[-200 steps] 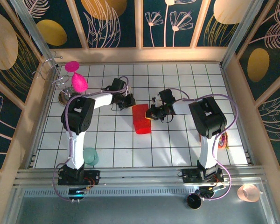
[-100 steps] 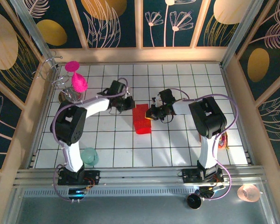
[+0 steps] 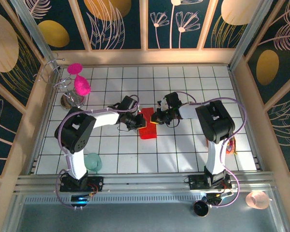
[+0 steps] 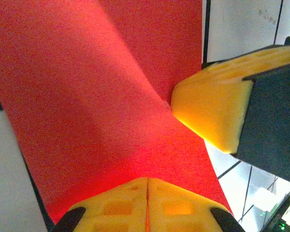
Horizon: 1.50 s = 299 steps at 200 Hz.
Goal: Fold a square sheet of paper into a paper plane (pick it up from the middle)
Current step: First fold the square sheet of paper in half at the center of the table.
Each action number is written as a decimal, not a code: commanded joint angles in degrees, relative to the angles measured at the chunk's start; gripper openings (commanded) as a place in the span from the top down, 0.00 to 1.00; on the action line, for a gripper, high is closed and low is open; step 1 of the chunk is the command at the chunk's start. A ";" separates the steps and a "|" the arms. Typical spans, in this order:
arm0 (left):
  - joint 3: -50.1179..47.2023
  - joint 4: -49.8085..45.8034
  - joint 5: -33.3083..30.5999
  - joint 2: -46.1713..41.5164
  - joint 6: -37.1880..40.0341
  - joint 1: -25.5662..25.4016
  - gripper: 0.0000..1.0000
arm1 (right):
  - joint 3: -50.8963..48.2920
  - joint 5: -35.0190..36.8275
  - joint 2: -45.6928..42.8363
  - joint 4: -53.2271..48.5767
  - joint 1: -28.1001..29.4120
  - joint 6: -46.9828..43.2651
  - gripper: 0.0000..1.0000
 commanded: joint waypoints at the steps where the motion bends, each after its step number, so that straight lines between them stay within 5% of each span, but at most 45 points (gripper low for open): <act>1: 1.17 -2.63 -0.96 1.74 1.68 -0.17 0.92 | -7.26 25.27 10.93 -10.48 -1.10 -2.49 1.00; 170: -16.47 -5.17 -4.82 -7.03 1.76 -0.48 0.91 | -6.87 25.89 12.09 -10.38 -1.35 -2.48 1.00; 200: -15.10 -9.17 -8.29 -9.64 3.30 -0.49 0.91 | -6.97 25.63 11.89 -10.08 -1.37 -2.41 1.00; 229: -11.37 -2.61 -5.32 -12.42 0.98 -0.55 0.92 | -7.07 25.72 11.71 -10.04 -1.37 -2.32 1.00; 259: -8.36 4.27 -0.59 -8.23 -1.64 -0.81 0.92 | -7.28 25.54 11.42 -9.75 -1.37 -1.97 1.00; 299: -7.04 2.85 -3.58 -6.78 -1.68 -0.93 0.92 | -7.56 25.30 11.21 -9.31 -1.37 -1.52 1.00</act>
